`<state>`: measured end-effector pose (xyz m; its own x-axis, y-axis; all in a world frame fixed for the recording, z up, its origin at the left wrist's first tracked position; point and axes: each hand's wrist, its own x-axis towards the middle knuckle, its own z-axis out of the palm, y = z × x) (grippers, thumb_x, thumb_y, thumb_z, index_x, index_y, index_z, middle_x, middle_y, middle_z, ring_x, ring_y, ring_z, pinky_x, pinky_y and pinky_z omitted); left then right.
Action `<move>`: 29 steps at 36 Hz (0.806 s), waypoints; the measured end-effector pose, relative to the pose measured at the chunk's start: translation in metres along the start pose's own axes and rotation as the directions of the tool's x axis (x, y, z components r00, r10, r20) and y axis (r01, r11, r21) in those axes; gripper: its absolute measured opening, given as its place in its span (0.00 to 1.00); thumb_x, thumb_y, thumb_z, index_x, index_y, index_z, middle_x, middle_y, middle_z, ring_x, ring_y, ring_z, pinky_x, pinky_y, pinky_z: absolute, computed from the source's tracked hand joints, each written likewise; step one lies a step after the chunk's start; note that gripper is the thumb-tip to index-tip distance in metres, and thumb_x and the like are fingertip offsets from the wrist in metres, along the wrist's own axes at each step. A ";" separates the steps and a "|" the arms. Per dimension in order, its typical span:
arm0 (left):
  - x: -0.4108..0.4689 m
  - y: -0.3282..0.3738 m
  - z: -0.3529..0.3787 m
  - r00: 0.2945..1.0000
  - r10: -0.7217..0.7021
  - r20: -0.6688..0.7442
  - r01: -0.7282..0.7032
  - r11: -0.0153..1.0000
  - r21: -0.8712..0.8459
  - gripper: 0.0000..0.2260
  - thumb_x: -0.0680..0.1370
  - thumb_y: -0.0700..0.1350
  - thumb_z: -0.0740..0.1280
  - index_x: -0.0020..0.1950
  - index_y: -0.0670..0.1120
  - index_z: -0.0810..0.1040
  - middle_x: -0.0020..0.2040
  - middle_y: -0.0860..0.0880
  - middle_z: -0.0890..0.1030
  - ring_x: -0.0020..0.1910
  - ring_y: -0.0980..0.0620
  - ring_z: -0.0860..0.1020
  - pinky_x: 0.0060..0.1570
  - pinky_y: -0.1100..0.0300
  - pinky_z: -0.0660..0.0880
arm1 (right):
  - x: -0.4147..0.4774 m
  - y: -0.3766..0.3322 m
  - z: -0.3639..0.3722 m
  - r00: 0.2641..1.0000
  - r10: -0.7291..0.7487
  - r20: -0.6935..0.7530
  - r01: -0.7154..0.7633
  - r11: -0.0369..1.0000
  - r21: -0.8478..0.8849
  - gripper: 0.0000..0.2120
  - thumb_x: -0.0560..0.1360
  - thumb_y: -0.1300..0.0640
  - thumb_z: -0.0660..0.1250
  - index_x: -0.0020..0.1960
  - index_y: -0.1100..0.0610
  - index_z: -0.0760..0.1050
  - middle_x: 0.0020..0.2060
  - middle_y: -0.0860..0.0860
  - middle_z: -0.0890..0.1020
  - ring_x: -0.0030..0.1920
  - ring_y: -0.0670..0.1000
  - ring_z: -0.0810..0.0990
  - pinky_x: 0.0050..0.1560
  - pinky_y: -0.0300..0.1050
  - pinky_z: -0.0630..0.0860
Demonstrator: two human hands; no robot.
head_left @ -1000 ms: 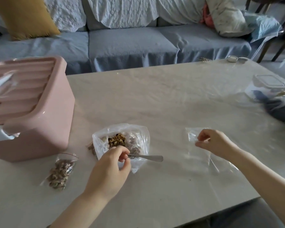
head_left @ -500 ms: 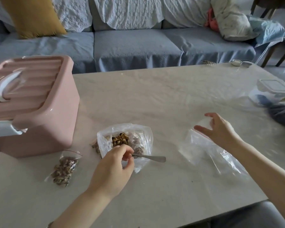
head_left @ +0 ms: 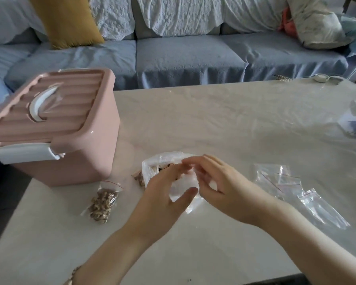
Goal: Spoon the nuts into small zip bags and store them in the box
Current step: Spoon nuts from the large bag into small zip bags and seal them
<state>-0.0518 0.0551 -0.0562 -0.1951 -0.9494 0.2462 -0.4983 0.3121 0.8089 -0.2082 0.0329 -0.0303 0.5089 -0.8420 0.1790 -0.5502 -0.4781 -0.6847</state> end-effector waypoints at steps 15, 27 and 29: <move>-0.003 -0.033 -0.049 0.934 -0.272 0.234 0.254 0.962 0.101 0.08 0.79 0.47 0.62 0.41 0.51 0.75 0.37 0.55 0.80 0.41 0.56 0.78 0.45 0.61 0.71 | 0.016 -0.008 0.033 0.953 0.296 0.064 -0.299 0.889 0.348 0.14 0.72 0.63 0.69 0.37 0.43 0.78 0.27 0.36 0.79 0.31 0.35 0.76 0.39 0.28 0.70; -0.030 -0.023 -0.015 0.904 -0.044 -0.425 0.083 0.994 0.073 0.06 0.73 0.43 0.69 0.43 0.54 0.75 0.39 0.58 0.78 0.40 0.63 0.76 0.42 0.78 0.67 | 0.008 -0.021 0.057 0.839 0.543 0.013 -0.368 0.550 0.750 0.09 0.70 0.70 0.69 0.40 0.58 0.82 0.29 0.50 0.84 0.30 0.45 0.81 0.37 0.33 0.77; -0.031 -0.019 -0.010 0.920 -0.099 -0.378 0.108 0.994 0.004 0.09 0.73 0.39 0.71 0.43 0.54 0.79 0.39 0.57 0.81 0.38 0.62 0.79 0.38 0.77 0.70 | 0.006 -0.025 0.058 0.842 0.538 -0.045 -0.327 0.575 0.750 0.10 0.69 0.68 0.71 0.38 0.54 0.82 0.29 0.48 0.84 0.31 0.44 0.81 0.36 0.31 0.76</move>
<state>-0.0275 0.0781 -0.0735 0.1895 -0.9179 0.3486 -0.5196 0.2075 0.8288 -0.1529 0.0542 -0.0529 0.1026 -0.9773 -0.1854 0.0133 0.1877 -0.9821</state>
